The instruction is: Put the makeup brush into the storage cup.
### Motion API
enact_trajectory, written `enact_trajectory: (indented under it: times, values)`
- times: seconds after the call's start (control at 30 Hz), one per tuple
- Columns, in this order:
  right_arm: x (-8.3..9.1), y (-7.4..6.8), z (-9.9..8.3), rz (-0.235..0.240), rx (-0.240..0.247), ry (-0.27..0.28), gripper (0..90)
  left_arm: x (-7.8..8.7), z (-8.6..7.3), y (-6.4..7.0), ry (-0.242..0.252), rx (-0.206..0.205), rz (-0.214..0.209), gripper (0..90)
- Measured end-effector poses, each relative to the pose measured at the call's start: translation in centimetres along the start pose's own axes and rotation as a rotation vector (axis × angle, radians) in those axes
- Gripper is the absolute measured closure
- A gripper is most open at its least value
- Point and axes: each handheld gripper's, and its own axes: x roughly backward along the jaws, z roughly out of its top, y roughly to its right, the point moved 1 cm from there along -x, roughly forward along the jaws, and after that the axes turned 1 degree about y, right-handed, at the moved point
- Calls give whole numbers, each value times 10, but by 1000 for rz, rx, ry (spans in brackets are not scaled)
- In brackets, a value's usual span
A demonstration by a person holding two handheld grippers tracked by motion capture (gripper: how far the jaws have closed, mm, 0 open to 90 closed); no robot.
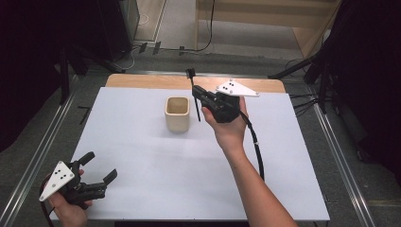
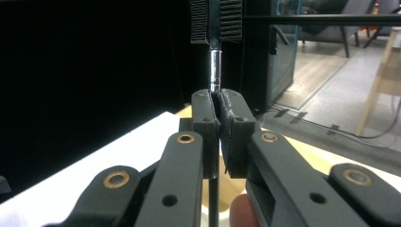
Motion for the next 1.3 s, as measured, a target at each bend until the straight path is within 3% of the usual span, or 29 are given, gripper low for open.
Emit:
enact_trajectory:
  times: [0.77, 0.93, 1.2, 1.3]
  values:
    - [-33, 2, 8, 3, -12, 33, 872, 1, 1, -1, 3, 1, 2, 3]
    - [-44, 3, 6, 0, -4, 25, 873, 1, 1, -2, 2, -3, 2, 3]
    - [-55, 6, 3, 2, -49, 58, 872, 2, 1, -2, 4, 1, 5, 3]
    - [-63, 5, -2, -13, -29, 56, 872, 2, 1, -2, 3, -2, 3, 3]
